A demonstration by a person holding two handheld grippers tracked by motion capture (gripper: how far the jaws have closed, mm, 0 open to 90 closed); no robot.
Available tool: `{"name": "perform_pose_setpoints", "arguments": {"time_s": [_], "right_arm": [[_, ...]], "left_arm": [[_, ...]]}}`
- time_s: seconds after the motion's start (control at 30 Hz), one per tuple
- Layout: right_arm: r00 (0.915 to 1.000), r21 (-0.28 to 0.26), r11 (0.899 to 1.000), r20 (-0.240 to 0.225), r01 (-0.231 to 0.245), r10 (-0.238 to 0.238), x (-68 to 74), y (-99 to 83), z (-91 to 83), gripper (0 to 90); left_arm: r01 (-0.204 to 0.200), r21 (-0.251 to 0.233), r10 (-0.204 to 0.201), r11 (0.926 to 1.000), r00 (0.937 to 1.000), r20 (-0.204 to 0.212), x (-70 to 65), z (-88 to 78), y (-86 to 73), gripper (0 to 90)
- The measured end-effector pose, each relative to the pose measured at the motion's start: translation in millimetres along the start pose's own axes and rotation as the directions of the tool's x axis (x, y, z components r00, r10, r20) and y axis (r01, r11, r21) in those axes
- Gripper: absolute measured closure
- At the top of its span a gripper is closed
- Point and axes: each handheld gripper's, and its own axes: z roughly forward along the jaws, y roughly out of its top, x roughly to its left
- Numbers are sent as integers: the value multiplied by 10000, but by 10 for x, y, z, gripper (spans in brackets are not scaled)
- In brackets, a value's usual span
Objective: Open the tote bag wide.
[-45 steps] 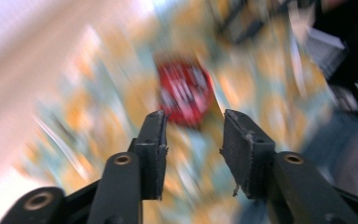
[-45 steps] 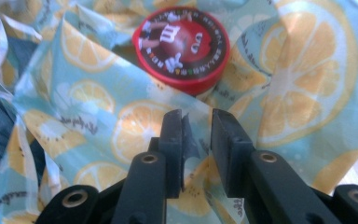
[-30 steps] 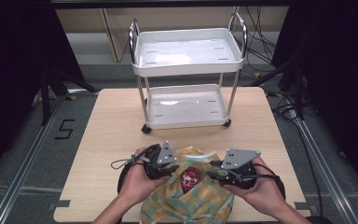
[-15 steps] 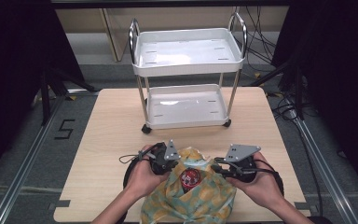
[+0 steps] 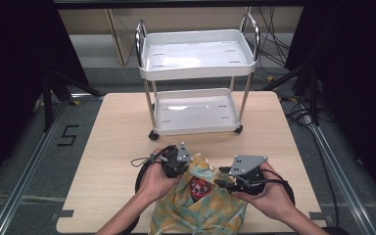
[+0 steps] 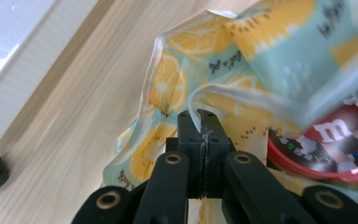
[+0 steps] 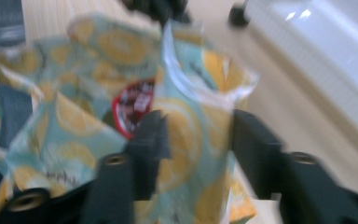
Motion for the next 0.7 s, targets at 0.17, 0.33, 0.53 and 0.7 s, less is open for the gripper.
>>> {"name": "perform_pose_setpoints", "arguments": {"time_s": [0.17, 0.33, 0.53, 0.7], "right_arm": [[9982, 517, 9972, 293, -532, 517, -108, -96, 84, 900], [9880, 493, 9937, 1222, -1011, 945, -258, -175, 144, 900], [9819, 1271, 9833, 1536, -1306, 1105, -284, -312, 294, 900], [9804, 1624, 9766, 1595, -1413, 1154, -291, -396, 396, 900]], "left_arm": [[65, 68, -65, 10000, 10000, 30, 52, 44, -21, 885], [72, 102, -69, 9999, 9997, -216, 103, 127, -52, 879], [236, 429, -231, 9988, 9997, -116, 95, 281, -115, 874], [325, 747, -320, 9967, 9995, -74, 105, 426, -175, 869]]}}
